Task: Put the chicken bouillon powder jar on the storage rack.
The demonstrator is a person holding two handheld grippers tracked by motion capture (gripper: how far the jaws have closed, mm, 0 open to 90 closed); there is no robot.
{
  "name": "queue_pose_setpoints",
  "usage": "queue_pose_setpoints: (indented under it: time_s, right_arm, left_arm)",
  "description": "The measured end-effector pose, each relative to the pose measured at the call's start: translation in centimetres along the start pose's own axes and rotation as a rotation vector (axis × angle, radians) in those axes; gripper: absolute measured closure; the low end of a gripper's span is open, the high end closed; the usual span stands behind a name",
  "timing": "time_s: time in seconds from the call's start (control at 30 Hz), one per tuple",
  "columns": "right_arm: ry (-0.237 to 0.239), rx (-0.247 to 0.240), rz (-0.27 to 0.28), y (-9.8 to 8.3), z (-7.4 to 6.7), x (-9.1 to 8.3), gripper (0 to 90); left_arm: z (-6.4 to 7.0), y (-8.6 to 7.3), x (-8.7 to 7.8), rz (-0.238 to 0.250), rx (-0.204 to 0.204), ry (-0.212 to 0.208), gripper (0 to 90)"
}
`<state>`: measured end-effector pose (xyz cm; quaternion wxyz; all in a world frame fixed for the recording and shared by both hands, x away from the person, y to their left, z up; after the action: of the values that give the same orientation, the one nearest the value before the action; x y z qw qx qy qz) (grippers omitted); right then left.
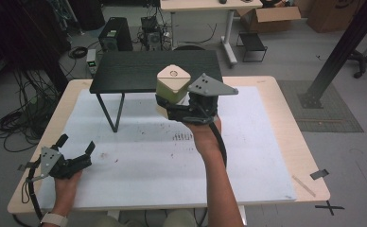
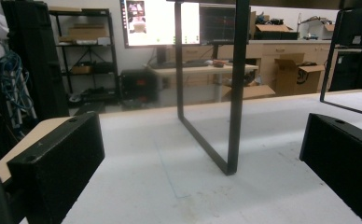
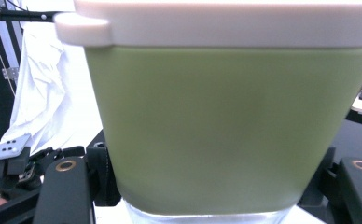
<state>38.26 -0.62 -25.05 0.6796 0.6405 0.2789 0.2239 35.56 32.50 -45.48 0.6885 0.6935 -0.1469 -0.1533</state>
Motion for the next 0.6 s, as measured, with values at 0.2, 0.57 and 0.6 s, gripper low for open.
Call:
queue_pose_setpoints:
  time_s: [0.2,0.57,0.6]
  right_arm:
    - [0.000,0.001,0.010,1.0,0.3,0.9,29.2]
    - [-0.008,0.001,0.013,2.3,1.3,3.0,29.2]
    - [-0.009,0.001,0.010,2.4,1.4,3.2,29.2]
  left_arm:
    - [0.0,0.0,0.0,-0.001,0.000,0.000,0.2]
    - [0.0,0.0,0.0,-0.005,0.001,0.000,0.2]
    - [0.0,0.0,0.0,-0.005,0.002,-0.001,0.2]
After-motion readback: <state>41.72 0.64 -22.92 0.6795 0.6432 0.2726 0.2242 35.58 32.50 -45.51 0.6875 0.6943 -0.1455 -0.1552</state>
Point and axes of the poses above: each handheld gripper's, and its own axes: x roughly forward along the jaws, y roughly out of its top, z roughly to its right, the point moved 8 cm from there along x, roughly forward along the jaws, and after that the axes turned 10 degrees about -y, right-handed, at the moved point
